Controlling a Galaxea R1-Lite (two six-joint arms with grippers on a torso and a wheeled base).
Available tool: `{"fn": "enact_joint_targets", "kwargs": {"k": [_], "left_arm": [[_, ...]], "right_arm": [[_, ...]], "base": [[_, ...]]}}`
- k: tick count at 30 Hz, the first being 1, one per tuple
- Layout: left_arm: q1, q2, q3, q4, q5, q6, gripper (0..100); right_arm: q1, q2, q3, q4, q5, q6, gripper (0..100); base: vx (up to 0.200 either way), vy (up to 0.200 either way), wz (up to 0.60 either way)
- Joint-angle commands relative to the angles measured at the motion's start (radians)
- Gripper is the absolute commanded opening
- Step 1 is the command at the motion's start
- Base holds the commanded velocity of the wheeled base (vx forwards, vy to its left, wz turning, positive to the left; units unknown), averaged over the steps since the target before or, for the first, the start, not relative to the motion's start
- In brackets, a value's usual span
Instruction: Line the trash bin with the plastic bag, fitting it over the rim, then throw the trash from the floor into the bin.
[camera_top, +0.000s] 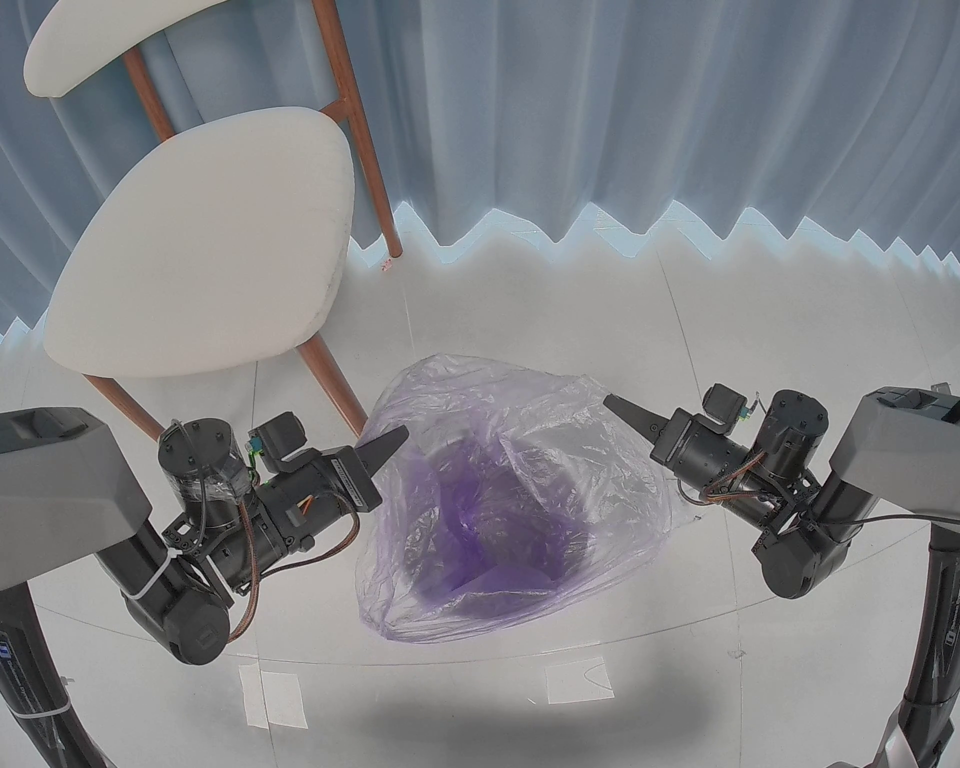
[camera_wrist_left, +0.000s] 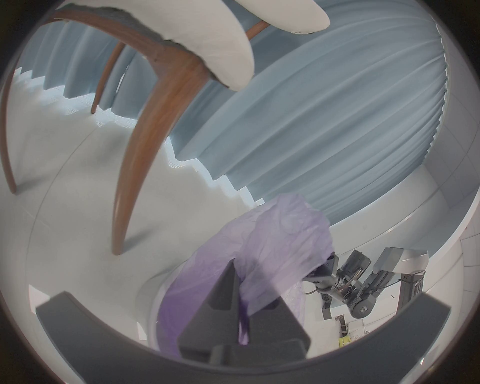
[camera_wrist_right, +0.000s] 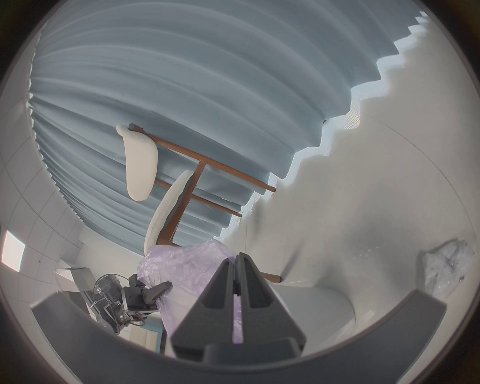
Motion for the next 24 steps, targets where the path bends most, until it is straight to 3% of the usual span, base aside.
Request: {"fn": "enact_joint_targets", "kwargs": {"k": [1,11,19,24], "left_arm": [[-0.024,0.033,-0.020,0.000,0.005,-0.006,0],[-0.006,0.065,-0.032,0.001,0.001,-0.022,0],[0.048,0.083,-0.092,0.003,-0.005,-0.124,0],[0.085,0.139,-0.142,0.004,-0.004,-0.138,0]], "right_arm": [[-0.001,0.008,0.004,-0.016,0.002,0.016,0],[-0.020,-0.026,-0.042,-0.016,-0.002,0.147,0],[-0.038,-0.001,-0.097,0.044,-0.012,0.151,0],[-0.026,0.039,-0.194,0.139,-0.133,0.151,0]], "base": [[0.000,0.000,0.00],[0.000,0.000,0.00],[0.000,0.000,0.00],[0.000,0.000,0.00]]}}
